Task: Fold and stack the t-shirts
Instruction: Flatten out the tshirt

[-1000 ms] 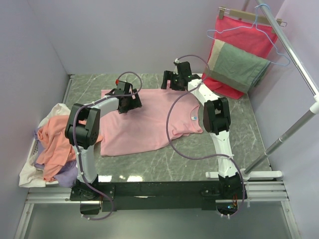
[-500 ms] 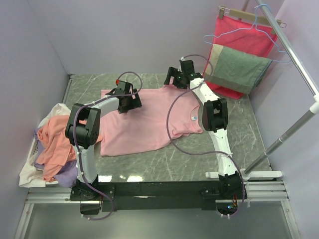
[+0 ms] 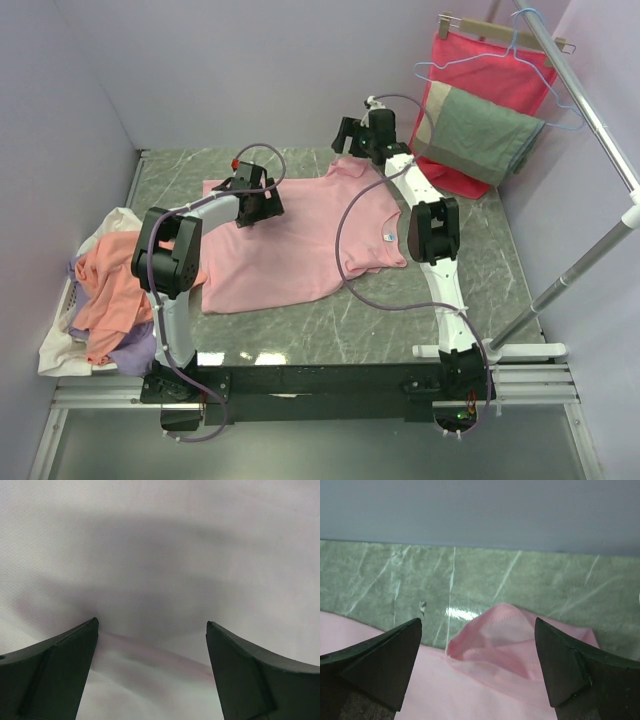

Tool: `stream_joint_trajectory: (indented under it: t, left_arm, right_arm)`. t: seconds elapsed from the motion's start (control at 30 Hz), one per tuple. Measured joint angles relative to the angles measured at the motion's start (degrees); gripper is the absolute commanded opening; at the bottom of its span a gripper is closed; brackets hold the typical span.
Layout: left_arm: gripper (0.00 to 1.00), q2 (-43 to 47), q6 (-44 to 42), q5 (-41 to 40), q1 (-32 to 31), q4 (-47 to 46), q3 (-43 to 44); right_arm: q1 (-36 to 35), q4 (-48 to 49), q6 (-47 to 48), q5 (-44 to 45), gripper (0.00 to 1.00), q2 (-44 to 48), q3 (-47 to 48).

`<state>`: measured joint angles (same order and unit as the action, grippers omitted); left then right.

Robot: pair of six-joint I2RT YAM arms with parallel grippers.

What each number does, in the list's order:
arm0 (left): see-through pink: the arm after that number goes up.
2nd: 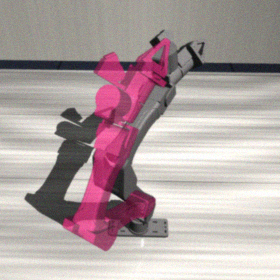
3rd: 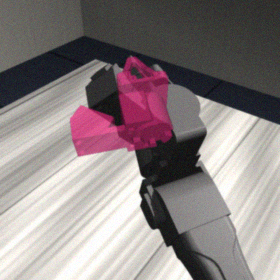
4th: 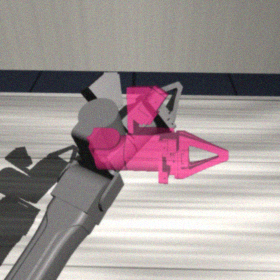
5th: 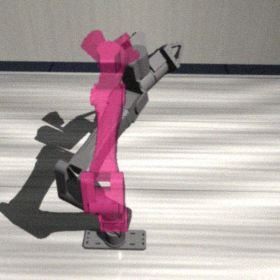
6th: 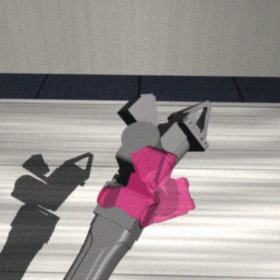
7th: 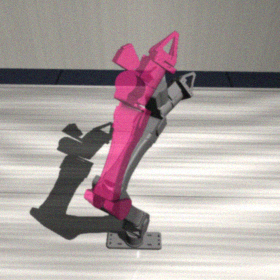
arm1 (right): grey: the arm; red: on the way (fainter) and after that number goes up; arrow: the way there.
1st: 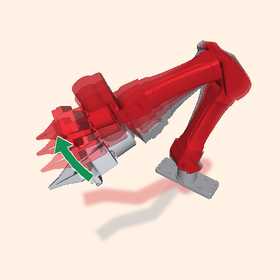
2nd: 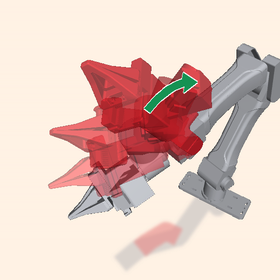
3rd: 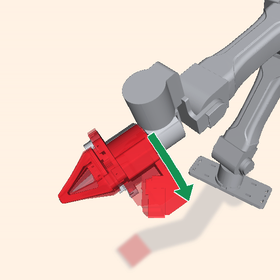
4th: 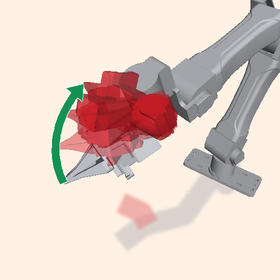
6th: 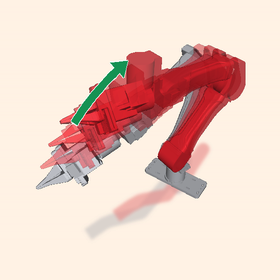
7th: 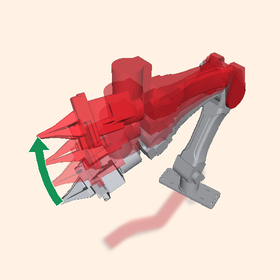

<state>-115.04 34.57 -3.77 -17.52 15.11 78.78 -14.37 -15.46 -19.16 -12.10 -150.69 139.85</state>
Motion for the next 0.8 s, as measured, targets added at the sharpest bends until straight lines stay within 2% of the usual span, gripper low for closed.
stream_joint_trajectory:
  t: [0.1,0.23,0.33,0.47,0.57,0.63,0.73,0.8]
  left_arm:
    - [0.93,0.0,0.0,-0.1,0.0,-0.3,-0.1]
    - [0.93,1.2,0.0,-0.2,0.0,-1.5,-1.9]
    - [0.94,4.8,0.2,-1.0,-0.2,-1.6,-5.4]
    - [0.94,13.6,0.8,-2.6,-1.0,-1.0,-12.2]
    - [0.94,21.2,1.5,-3.0,-2.1,-1.3,-17.6]
    - [0.92,25.2,2.2,-3.1,-2.8,-1.6,-20.8]
    - [0.91,28.4,3.4,-3.0,-4.1,-1.7,-24.7]
    - [0.91,29.2,4.4,-3.0,-5.5,-1.5,-27.1]
  right_arm:
    - [-0.3,2.3,1.3,-0.9,1.00,0.6,-1.3]
    - [-0.8,2.2,2.6,-1.2,1.00,6.7,-11.7]
    - [-2.6,1.0,3.7,0.5,1.00,16.6,-25.0]
    - [-6.3,0.4,4.3,3.8,1.00,34.4,-44.3]
    - [-8.5,0.9,3.6,5.6,0.98,46.9,-55.3]
    - [-8.6,1.7,2.9,6.7,0.93,53.4,-61.7]
    - [-8.2,1.8,1.2,7.7,0.79,61.8,-73.2]
    - [-8.0,1.0,-0.1,7.2,0.76,65.5,-81.7]
